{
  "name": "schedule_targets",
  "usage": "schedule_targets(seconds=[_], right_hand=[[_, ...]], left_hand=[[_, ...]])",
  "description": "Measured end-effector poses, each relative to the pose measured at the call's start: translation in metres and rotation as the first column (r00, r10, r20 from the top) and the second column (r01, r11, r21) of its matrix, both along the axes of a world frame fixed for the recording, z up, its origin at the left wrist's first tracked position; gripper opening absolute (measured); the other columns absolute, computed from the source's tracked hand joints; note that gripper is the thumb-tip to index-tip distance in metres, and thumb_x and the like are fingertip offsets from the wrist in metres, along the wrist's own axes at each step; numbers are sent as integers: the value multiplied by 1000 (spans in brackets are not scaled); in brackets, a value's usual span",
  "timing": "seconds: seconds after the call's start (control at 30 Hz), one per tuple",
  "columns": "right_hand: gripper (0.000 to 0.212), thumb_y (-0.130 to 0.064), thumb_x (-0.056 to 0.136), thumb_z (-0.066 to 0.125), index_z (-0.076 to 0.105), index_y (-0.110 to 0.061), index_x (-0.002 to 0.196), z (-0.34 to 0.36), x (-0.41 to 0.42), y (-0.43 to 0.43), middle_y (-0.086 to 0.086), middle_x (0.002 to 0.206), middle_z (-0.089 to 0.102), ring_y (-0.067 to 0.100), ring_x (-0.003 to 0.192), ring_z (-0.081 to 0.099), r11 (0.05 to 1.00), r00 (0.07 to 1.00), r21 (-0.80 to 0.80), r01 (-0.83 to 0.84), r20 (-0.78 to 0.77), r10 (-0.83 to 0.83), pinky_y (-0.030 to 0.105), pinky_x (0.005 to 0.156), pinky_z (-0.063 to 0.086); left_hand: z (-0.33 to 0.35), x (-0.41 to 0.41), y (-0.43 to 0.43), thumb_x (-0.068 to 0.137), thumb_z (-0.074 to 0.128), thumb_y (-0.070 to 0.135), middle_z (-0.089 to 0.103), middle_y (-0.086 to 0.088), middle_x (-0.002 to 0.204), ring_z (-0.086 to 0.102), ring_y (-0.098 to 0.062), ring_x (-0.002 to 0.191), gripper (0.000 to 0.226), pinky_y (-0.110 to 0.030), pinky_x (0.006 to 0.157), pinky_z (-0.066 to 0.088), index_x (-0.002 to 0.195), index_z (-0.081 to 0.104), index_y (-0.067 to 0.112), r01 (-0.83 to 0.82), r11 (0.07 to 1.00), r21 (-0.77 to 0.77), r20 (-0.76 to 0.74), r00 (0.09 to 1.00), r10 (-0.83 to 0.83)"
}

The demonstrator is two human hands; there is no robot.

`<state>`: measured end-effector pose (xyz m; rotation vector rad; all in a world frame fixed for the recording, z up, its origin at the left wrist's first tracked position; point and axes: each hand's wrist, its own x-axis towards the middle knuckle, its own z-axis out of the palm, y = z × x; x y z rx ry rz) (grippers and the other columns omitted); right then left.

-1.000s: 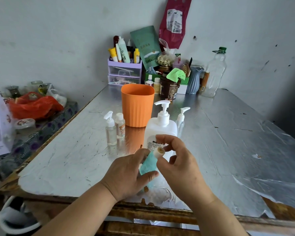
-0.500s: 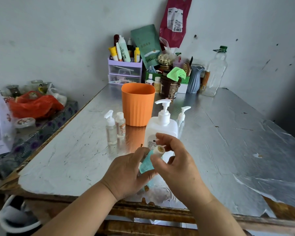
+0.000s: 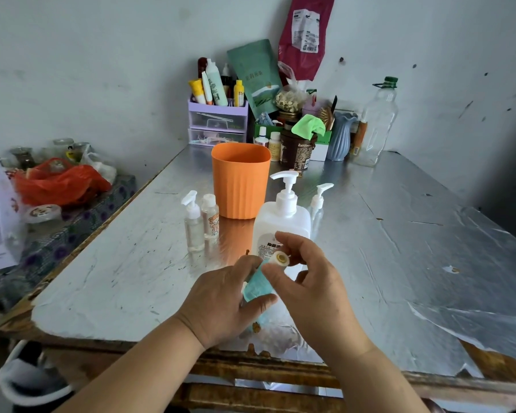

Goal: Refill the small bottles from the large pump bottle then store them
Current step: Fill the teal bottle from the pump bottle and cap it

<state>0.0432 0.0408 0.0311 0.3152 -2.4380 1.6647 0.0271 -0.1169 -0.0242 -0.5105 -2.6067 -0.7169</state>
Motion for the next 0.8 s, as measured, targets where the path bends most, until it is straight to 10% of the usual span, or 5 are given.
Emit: schedule_targets(seconds=[0.33, 0.53, 0.8], right_hand=[[22, -16, 92, 59, 63, -36, 99, 3, -17, 24, -12, 94, 68, 3, 81, 60, 896, 966, -398, 195, -82, -247, 19, 72, 51], [27, -21, 89, 58, 60, -32, 113, -35, -33, 61, -9, 106, 65, 9, 95, 60, 896, 928, 310, 318, 90, -361, 23, 75, 45], [31, -32, 87, 64, 59, -33, 119, -33, -33, 63, -11, 118, 60, 14, 116, 50, 855, 948, 446, 265, 40, -315, 27, 84, 43]], left_hand=[[-2, -2, -2, 81, 38, 75, 71, 11, 103, 69, -11, 73, 53, -14, 61, 47, 119, 32, 37, 15, 997, 72, -76, 997, -9], [-4, -3, -4, 87, 42, 70, 74, 6, 92, 70, -10, 67, 54, -27, 53, 57, 122, 39, 28, -18, 991, 132, -165, 985, 40], [-2, -3, -5, 85, 31, 79, 70, 10, 92, 68, -10, 70, 58, -26, 56, 56, 120, 37, 33, -81, 974, 214, -104, 989, 105]])
